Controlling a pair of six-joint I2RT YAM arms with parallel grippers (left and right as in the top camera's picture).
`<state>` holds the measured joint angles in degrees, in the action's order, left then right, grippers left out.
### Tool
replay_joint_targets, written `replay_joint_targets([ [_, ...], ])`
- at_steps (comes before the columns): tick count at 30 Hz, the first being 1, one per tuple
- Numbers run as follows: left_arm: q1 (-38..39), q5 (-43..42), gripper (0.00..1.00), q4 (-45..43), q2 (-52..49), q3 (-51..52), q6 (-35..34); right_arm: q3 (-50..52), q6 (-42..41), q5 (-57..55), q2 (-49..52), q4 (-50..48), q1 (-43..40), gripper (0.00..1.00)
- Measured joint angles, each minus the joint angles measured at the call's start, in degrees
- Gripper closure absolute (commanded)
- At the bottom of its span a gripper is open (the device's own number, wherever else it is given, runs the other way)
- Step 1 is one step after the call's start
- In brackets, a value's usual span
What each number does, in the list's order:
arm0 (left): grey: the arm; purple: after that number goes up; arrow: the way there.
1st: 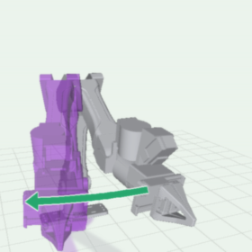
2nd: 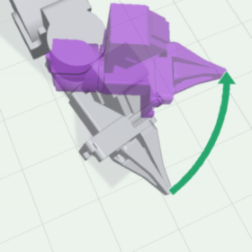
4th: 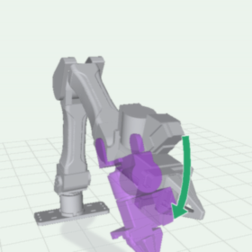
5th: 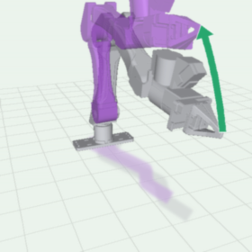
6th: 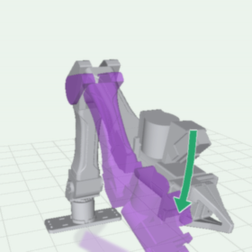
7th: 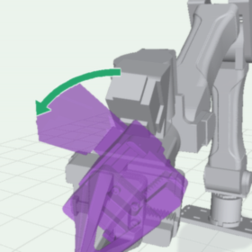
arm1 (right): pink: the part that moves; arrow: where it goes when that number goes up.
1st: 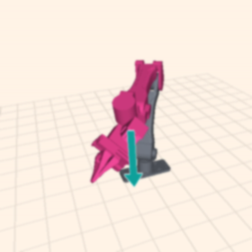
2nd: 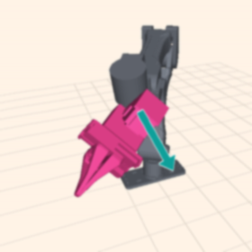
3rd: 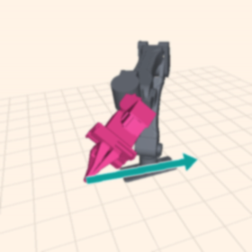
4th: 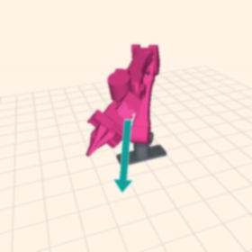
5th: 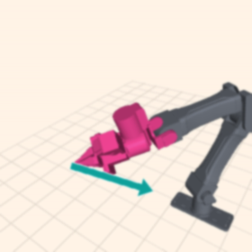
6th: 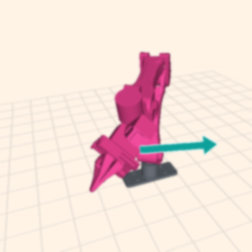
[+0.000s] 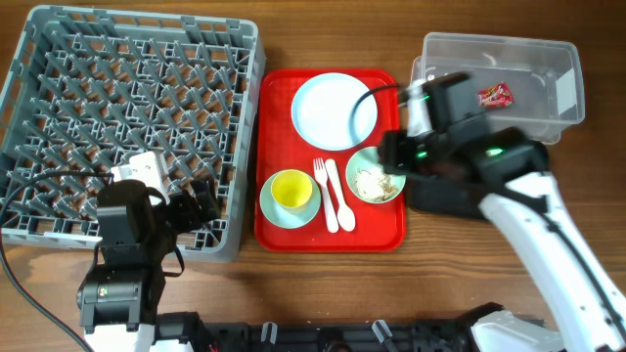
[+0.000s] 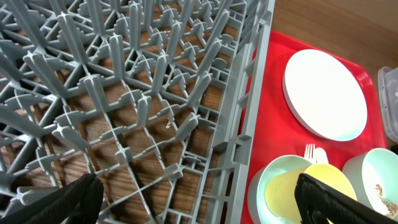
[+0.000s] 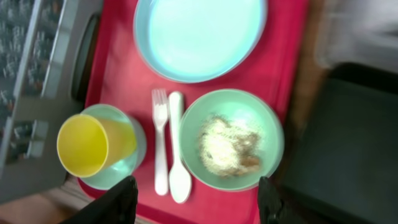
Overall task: Sort waste into correct bins and load items into the dishwasher rack
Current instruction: 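Grasp the rim of the light-blue rice bowl with the right gripper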
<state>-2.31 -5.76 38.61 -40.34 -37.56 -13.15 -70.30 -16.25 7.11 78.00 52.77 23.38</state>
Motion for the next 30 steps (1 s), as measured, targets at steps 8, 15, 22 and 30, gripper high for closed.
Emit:
replay_joint_targets([
  [8, 0.00, 0.00, 0.00, 0.00, 0.00, 0.00, 0.00, 4.28, -1.36, 0.22, 10.38, -8.61, 7.15, 0.37],
  [15, 0.00, 0.00, 0.00, -0.02, 0.00, -0.02, 0.00, 4.35, -3.04, 0.22, 21.79, -11.78, 10.10, 0.40],
  [22, 0.00, 0.00, 0.00, 0.00, 0.00, 0.00, 0.00, 4.50, -5.11, 0.17, 27.04, -14.27, 10.12, 0.53],
  [30, 0.00, 0.00, 0.00, 0.00, 0.00, -0.02, -0.02, 4.50, -7.52, 0.15, 27.58, -14.25, 10.12, 0.72],
])
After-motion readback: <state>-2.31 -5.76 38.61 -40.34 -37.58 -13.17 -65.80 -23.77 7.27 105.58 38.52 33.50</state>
